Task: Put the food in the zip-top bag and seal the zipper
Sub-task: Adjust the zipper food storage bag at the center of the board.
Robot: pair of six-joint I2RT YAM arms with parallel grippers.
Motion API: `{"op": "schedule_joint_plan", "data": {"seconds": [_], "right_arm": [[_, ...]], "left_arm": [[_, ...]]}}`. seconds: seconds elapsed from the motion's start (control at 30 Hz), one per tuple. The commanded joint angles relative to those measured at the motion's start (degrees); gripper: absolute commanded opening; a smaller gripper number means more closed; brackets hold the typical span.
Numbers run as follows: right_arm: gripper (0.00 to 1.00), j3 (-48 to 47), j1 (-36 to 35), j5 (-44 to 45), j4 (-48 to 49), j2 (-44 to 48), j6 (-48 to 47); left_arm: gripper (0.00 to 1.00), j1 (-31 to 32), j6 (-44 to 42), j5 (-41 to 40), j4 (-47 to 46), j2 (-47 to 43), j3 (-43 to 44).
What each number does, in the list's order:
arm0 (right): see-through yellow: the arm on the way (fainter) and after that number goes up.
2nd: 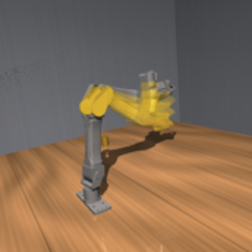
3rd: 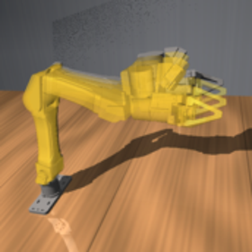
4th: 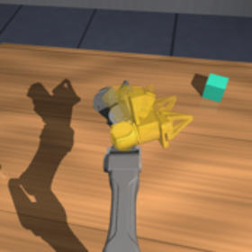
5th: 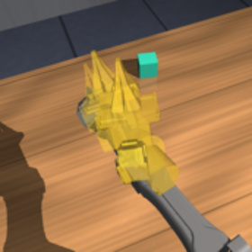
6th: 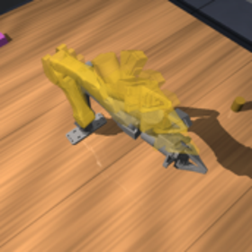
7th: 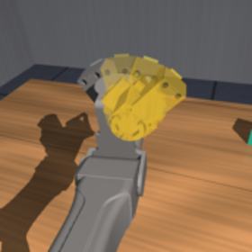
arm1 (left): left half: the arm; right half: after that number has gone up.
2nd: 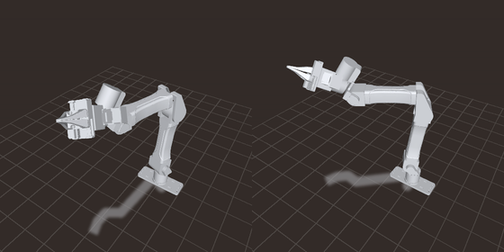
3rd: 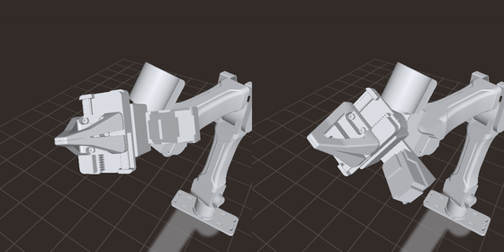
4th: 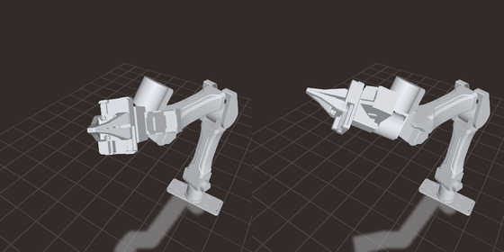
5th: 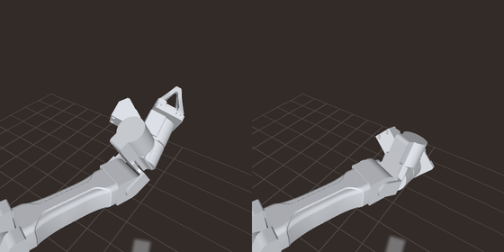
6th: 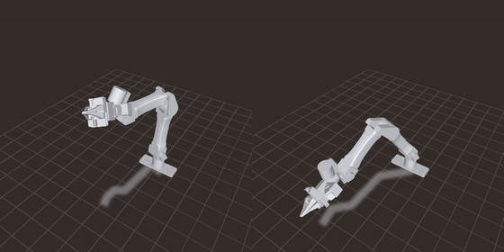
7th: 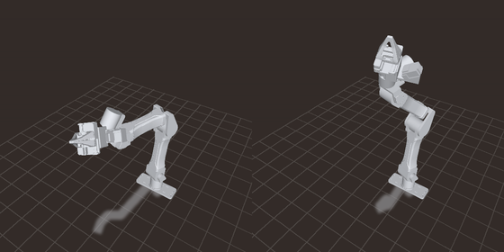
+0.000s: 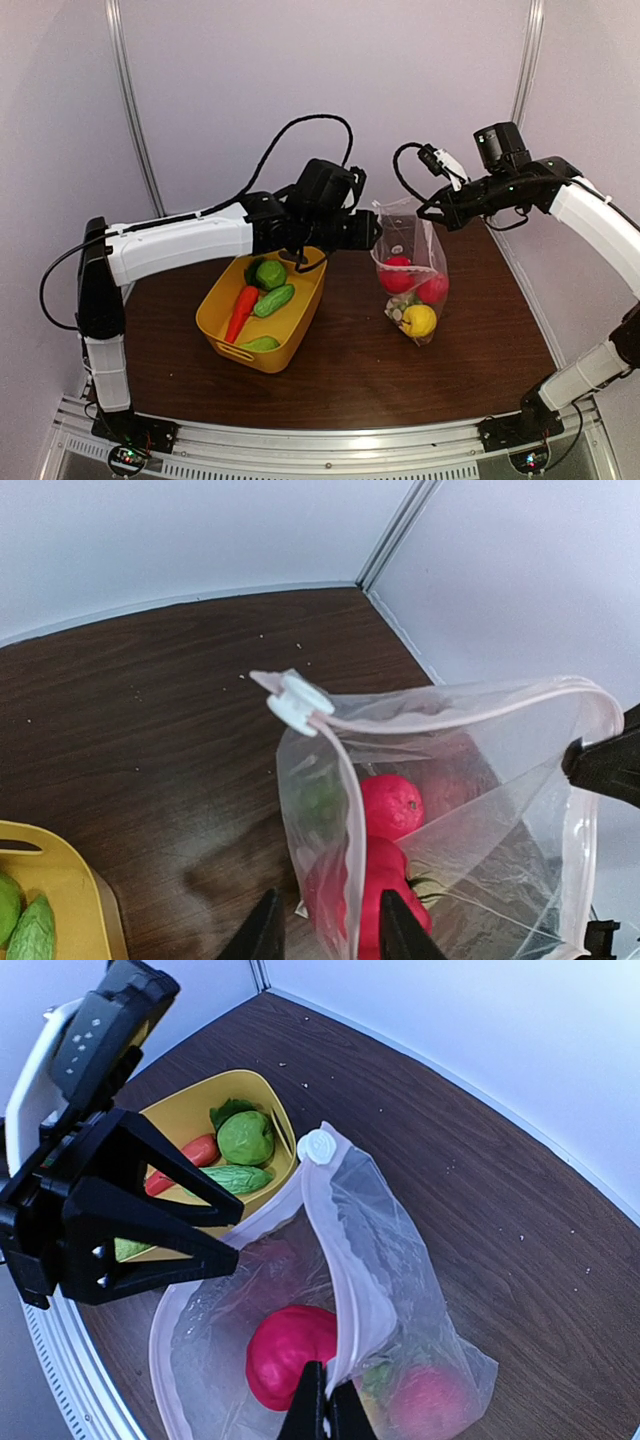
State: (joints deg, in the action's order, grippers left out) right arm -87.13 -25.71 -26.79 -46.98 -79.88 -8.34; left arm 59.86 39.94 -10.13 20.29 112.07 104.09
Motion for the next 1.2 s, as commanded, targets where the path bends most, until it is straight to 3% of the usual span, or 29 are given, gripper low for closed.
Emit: {"op": "schedule_joint_plan", "data": {"seconds": [0.0,0.23,0.33,0.4,0.53,0.6,0.8,0.9,1.17], "right_arm": [[0.00,-0.6,-0.8,0.1,1.1,0.2,0.5],[0.00,-4.1,-0.9,4.1,-0.4,-1.5,-0.6],[0.00,-11.8,-0.8,11.8,-4.7,-3.6,-4.2],[0.00,-15.8,-0.8,18.4,-6.1,-4.7,-6.1],[0.00,-17.5,-0.8,27.0,-9.9,-7.5,-7.6],[0.00,-17.1,-0.7,29.7,-11.1,-8.4,-8.2],[0.00,-20.0,-1.2,20.1,-12.0,-6.4,-5.2],[0.00,-23.9,-1.2,22.4,-11.6,-7.0,-5.3],[0.00,-17.7,-1.0,31.7,-8.4,-10.5,-8.7]], "left_arm": [[0.27,-1.1,1.4,3.6,0.0,2.2,3.5],[0.00,-1.6,-0.3,7.2,-1.2,3.7,6.7],[0.00,-1.0,-1.7,10.1,-3.3,2.8,11.0],[0.00,0.2,-4.2,6.1,-5.2,0.6,12.2],[0.00,0.2,-4.6,1.0,-5.2,-1.0,10.6],[0.00,0.2,-3.6,2.1,-3.9,-0.4,9.9],[0.00,0.3,-1.3,6.4,-2.6,3.8,11.9],[0.00,-0.8,-1.4,5.9,-3.7,5.3,12.0],[0.00,-1.4,-1.4,7.5,-10.8,7.6,13.3]]}}
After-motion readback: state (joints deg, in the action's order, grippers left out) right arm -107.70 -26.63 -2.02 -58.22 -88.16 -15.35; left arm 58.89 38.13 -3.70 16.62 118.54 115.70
